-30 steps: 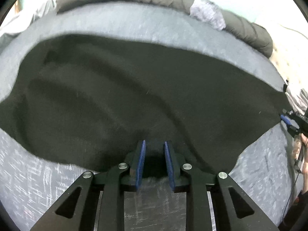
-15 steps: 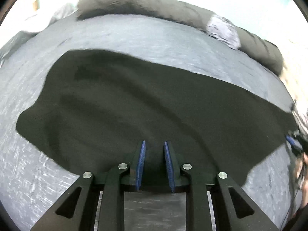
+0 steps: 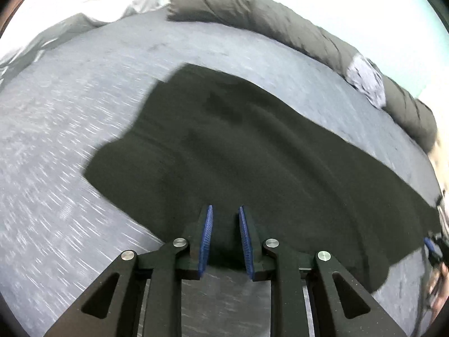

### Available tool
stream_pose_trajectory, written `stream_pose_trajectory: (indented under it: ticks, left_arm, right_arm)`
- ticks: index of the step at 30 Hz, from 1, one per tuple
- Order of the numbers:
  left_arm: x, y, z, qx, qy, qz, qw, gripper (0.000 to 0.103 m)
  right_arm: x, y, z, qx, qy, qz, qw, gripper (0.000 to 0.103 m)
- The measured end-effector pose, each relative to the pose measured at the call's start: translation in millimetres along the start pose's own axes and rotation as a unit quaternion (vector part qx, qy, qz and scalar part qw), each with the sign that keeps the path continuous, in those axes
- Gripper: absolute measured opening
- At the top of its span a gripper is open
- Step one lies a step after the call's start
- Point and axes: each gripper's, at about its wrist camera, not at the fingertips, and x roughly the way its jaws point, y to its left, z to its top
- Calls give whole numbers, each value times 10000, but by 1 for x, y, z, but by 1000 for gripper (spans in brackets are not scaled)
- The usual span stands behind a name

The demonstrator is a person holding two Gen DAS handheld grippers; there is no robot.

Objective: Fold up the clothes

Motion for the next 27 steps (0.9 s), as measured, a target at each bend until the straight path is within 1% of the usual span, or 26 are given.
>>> stream_pose_trajectory:
  ticks: [2, 4, 6, 8, 10, 11, 13, 14, 17, 22, 26, 27]
  left_arm:
    - [3, 13, 4, -180, -27, 19, 9998, 22]
    - [9, 23, -1, -345, 95, -26, 9994, 21]
    - [10, 30, -8, -366, 181, 13, 9992, 16]
    - [8, 33, -10, -364, 198, 42, 9991, 14]
    - [9, 42, -12, -517, 213, 28, 9984, 8]
    - [9, 46, -13, -609, 220, 18, 9979, 2]
    - [9, 48, -12, -759, 179, 4, 9970, 2]
    - [7, 46, -11, -754, 137, 42, 9970, 2]
    - [-4, 33, -9, -537, -39, 190, 9984, 2]
    - [-17, 17, 5, -297, -398, 121, 9987, 3]
    - [-4, 40, 8, -458, -252, 192, 9984, 3]
    - [1, 47, 7, -580, -171, 149, 9981, 3]
  right_arm:
    - [1, 0, 0, -8, 6, -12, 10000, 29]
    - [1, 0, -1, -11, 9, -22, 10000, 29]
    - [2, 0, -1, -1, 6, -26, 10000, 29]
    - [1, 0, -2, -2, 2, -28, 10000, 29]
    - [1, 0, -2, -10, 7, -29, 10000, 29]
    - [1, 0, -2, -13, 10, -29, 10000, 29]
    - [1, 0, -2, -16, 18, -25, 10000, 29]
    - [1, -1, -2, -9, 22, -14, 10000, 29]
    - [1, -2, -1, 13, 23, 8, 10000, 29]
    - [2, -1, -1, -20, 17, -40, 10000, 29]
    - [1, -1, -1, -48, 22, -46, 10000, 29]
    - [1, -1, -1, -60, 25, -52, 10000, 29]
